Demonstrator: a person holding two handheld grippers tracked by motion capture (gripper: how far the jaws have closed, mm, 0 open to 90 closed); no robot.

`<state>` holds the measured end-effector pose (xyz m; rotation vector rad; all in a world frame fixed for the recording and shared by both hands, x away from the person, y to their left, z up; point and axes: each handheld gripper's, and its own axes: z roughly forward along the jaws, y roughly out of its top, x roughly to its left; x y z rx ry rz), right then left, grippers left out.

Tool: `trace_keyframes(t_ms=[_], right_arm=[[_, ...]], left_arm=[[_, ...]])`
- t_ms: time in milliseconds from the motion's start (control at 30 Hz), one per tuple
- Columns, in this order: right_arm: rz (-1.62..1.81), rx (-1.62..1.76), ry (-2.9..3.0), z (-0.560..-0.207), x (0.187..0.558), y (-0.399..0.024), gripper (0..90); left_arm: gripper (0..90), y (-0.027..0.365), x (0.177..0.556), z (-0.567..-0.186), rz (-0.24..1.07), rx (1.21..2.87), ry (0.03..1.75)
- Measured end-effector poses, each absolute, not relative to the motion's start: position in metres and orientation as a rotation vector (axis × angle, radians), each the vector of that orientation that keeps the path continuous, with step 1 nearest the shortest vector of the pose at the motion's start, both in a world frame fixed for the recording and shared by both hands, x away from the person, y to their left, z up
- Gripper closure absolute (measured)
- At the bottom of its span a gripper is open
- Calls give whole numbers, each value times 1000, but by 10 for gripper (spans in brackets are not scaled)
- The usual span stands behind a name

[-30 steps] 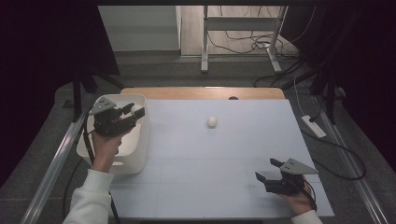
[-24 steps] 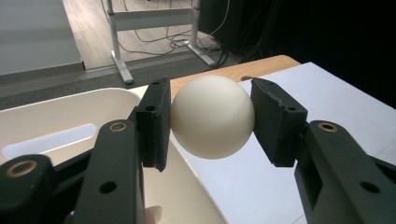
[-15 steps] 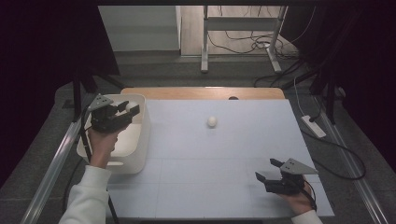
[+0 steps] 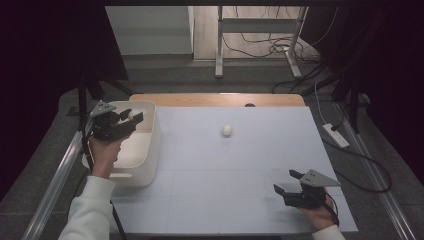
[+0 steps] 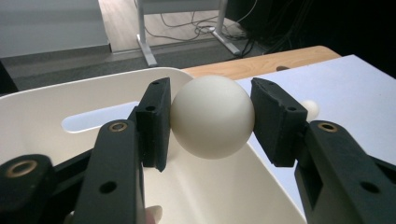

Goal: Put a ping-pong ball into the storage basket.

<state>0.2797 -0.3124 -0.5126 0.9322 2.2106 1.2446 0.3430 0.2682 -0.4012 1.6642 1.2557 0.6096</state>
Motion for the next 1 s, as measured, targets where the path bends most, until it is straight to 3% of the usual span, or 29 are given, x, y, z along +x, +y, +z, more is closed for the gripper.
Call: trace_keyframes(t_ms=[1000], right_arm=[[1246, 936, 2210, -513, 280, -312, 188]], left_arm=[[501, 269, 361, -411, 552, 1772, 1352]])
